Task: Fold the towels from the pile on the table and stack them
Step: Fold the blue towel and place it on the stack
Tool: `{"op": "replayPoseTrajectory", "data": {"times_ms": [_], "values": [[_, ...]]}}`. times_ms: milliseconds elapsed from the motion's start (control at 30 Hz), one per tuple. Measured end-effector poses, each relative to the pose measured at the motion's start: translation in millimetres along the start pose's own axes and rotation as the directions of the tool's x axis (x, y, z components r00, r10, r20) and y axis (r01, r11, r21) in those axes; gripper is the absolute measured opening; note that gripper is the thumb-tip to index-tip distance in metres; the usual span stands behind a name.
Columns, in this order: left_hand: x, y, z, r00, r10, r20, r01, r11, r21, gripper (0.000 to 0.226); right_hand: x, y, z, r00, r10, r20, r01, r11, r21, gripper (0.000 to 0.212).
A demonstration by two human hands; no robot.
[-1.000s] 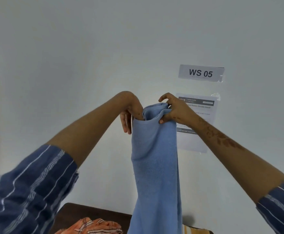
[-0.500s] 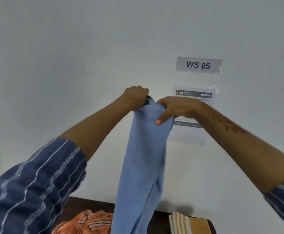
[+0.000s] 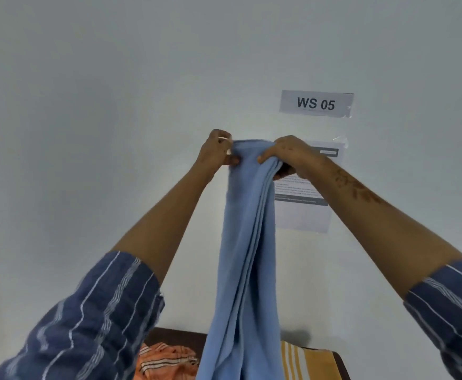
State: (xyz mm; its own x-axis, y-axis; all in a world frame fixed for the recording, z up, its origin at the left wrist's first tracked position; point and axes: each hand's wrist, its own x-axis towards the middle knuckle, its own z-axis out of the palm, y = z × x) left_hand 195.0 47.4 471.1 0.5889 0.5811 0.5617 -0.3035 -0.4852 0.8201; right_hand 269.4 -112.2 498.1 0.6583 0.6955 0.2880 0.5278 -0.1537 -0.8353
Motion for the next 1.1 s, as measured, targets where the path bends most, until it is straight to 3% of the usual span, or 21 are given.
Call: {"op": "replayPoseTrajectory", "data": {"times_ms": [33,67,200,300,333,367,433,500,600,700,833,900,1000,1067,1100], "values": [[-8.9,-3.1,3.9,1.000,-0.010,0.005,0.010,0.993,-0.118,0.024,7.0,5.0,1.1,0.999,0.013,-0.052,-0.010,0.998,0.065,0.016],[-21.7,-7.6,9.6,1.000,0.008,-0.003,-0.008,0.992,-0.129,0.036,12.6,10.3,2.2,0.996,0.004,-0.093,0.008,0.992,0.127,0.017],[-96.0,-53.6,42.4,0.972,0.236,-0.003,-0.236,0.972,0.021,0.069,37.0,28.9,10.9,0.979,0.012,-0.205,0.056,0.945,0.321,0.020],[-147.5,-130.5,61.8,0.989,0.124,0.074,-0.134,0.979,0.154,0.094,47.3,28.9,15.7,0.958,0.005,-0.288,0.096,0.937,0.337,0.015],[-162.3,-154.5,62.7,0.999,0.011,0.049,-0.016,0.995,0.103,0.095,50.4,30.4,16.1,0.949,-0.017,-0.315,0.128,0.934,0.334,0.009],[-176.2,-176.6,61.2,0.994,-0.109,0.008,0.109,0.994,0.005,0.093,47.8,32.3,15.3,0.941,-0.023,-0.337,0.142,0.933,0.332,0.017],[-196.7,-207.6,55.4,0.973,-0.231,-0.016,0.231,0.972,-0.043,0.079,45.3,38.4,9.8,0.930,-0.030,-0.367,0.164,0.925,0.342,0.024],[-210.8,-223.7,52.4,0.977,-0.199,-0.077,0.202,0.979,0.027,0.062,40.2,42.8,5.8,0.940,-0.021,-0.341,0.155,0.916,0.370,0.020],[-219.7,-209.5,64.1,0.936,-0.061,-0.347,0.071,0.997,0.017,0.039,39.5,51.7,5.9,0.949,0.006,-0.315,0.129,0.905,0.405,0.020],[-220.7,-184.3,93.4,0.986,-0.026,-0.167,0.043,0.994,0.101,0.031,36.9,58.0,16.8,0.940,0.039,-0.339,0.117,0.897,0.426,0.032],[-222.2,-203.2,118.8,0.955,-0.256,-0.150,0.287,0.924,0.254,0.073,30.8,56.6,27.4,0.925,0.000,-0.380,0.159,0.909,0.385,0.033],[-231.8,-215.0,125.1,0.939,-0.336,-0.066,0.343,0.921,0.185,0.069,27.8,56.1,25.5,0.916,-0.034,-0.401,0.186,0.919,0.347,0.053],[-249.0,-236.6,121.7,0.866,-0.451,0.214,0.448,0.892,0.066,0.062,24.6,57.8,20.9,0.918,-0.038,-0.395,0.177,0.930,0.323,0.077],[-261.4,-256.7,103.2,0.850,-0.492,0.190,0.482,0.871,0.098,0.063,22.2,61.0,17.6,0.914,-0.016,-0.405,0.170,0.923,0.346,0.071],[-266.2,-267.9,91.7,0.888,-0.453,0.084,0.431,0.882,0.191,0.061,19.8,63.8,15.8,0.914,-0.009,-0.406,0.169,0.918,0.358,0.065]]}}
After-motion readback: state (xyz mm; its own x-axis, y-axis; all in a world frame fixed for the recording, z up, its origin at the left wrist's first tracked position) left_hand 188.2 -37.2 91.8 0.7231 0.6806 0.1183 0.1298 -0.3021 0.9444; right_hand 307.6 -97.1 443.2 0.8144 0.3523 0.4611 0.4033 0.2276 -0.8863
